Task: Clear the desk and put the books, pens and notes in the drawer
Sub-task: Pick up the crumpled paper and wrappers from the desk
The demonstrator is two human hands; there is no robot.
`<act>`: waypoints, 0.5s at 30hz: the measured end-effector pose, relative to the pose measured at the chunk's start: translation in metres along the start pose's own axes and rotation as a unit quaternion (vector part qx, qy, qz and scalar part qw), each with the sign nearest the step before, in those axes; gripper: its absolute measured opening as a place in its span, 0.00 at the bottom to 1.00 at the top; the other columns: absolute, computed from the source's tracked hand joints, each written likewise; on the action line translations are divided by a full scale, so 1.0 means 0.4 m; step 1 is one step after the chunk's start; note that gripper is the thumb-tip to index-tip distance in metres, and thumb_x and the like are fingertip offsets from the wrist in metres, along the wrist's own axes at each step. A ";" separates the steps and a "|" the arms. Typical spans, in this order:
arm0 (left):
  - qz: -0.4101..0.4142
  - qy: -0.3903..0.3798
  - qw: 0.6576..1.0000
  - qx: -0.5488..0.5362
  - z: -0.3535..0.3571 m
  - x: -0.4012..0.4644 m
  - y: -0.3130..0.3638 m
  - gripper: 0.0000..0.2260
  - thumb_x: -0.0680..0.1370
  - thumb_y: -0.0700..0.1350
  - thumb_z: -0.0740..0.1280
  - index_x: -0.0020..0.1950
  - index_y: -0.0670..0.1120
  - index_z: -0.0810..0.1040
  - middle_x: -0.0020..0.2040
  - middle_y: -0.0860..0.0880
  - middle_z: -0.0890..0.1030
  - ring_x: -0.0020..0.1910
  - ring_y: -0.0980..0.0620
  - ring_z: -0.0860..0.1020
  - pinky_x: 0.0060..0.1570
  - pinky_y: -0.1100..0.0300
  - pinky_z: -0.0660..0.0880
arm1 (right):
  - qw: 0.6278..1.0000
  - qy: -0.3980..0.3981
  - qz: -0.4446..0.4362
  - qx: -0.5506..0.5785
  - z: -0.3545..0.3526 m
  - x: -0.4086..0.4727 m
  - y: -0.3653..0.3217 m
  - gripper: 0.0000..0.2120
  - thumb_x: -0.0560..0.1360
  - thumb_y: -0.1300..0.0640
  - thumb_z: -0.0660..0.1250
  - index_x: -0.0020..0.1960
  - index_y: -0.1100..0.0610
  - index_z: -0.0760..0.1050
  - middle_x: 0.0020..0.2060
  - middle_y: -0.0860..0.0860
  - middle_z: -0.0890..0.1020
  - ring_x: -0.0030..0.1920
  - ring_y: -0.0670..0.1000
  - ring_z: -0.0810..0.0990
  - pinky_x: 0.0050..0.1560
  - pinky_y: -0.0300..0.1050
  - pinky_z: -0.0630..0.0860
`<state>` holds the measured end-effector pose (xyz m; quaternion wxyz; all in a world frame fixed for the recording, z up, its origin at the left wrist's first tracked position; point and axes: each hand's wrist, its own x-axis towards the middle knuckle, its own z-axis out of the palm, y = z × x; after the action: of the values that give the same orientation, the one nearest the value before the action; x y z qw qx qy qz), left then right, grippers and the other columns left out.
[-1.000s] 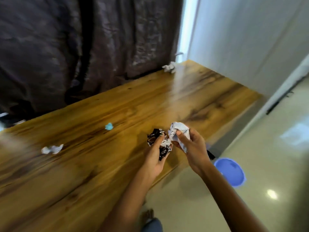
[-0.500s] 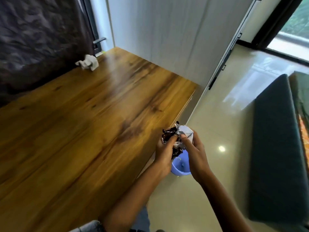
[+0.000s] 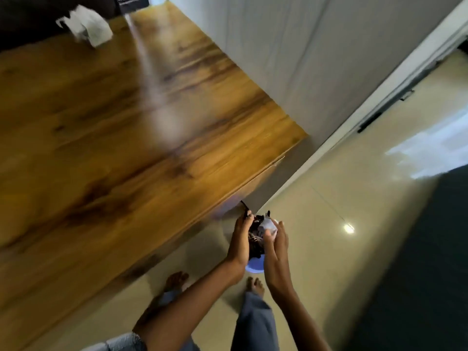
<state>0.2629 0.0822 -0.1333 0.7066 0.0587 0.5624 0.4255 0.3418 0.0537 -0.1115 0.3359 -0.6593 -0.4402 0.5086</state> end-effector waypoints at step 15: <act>-0.231 0.219 0.948 -0.021 0.050 0.541 -0.448 0.22 0.81 0.58 0.49 0.57 0.47 0.77 0.54 0.43 0.81 0.49 0.44 0.79 0.43 0.51 0.78 | 0.914 -0.193 0.358 0.001 -0.164 0.454 0.524 0.15 0.77 0.55 0.62 0.63 0.55 0.67 0.57 0.53 0.77 0.53 0.51 0.75 0.52 0.47 0.72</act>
<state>0.3768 0.1215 -0.3878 0.6462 -0.1818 0.6924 0.2645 0.4726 0.1402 -0.3495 0.0407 -0.6615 -0.2306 0.7125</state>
